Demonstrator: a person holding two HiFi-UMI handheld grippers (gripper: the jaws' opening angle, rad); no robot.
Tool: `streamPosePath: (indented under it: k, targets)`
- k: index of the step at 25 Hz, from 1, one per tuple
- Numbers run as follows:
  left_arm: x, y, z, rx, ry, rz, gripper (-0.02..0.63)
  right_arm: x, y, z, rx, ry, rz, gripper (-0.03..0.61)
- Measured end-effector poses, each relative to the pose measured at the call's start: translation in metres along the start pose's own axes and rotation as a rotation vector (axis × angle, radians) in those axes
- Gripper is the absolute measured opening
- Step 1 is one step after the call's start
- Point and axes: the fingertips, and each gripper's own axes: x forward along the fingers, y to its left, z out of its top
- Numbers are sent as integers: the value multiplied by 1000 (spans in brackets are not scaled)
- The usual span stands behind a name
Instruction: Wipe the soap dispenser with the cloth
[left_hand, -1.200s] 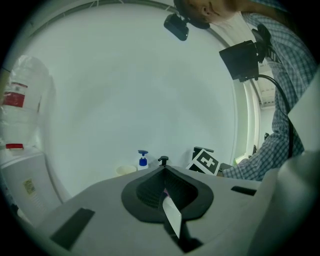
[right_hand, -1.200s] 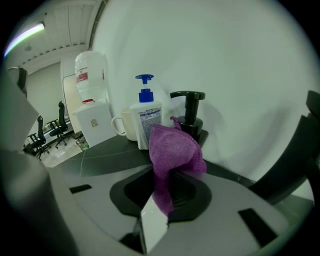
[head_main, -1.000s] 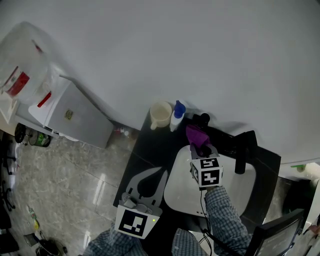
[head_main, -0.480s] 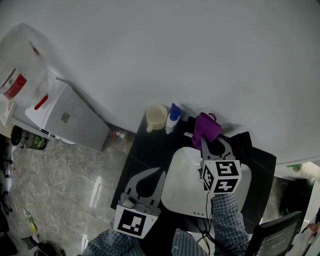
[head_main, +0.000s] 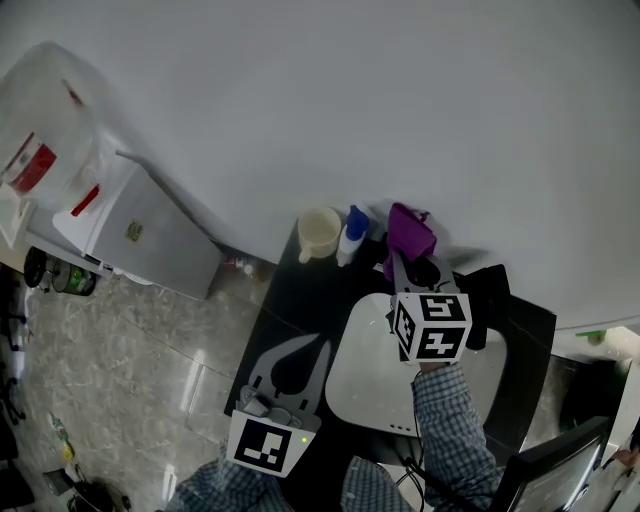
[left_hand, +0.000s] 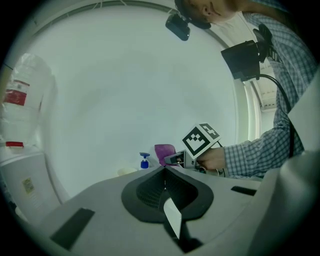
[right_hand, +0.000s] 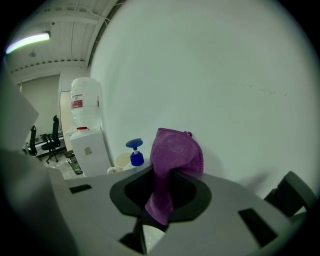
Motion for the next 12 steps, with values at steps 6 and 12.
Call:
streamPosePath:
  k: [6,12]
  targets:
    - [1,-1,-2,1,3,-2,2,11,18,-11,-17,26,32,75]
    - [-1,1,-6,11,15,2,2,20,30,-33,-13,71,52,74]
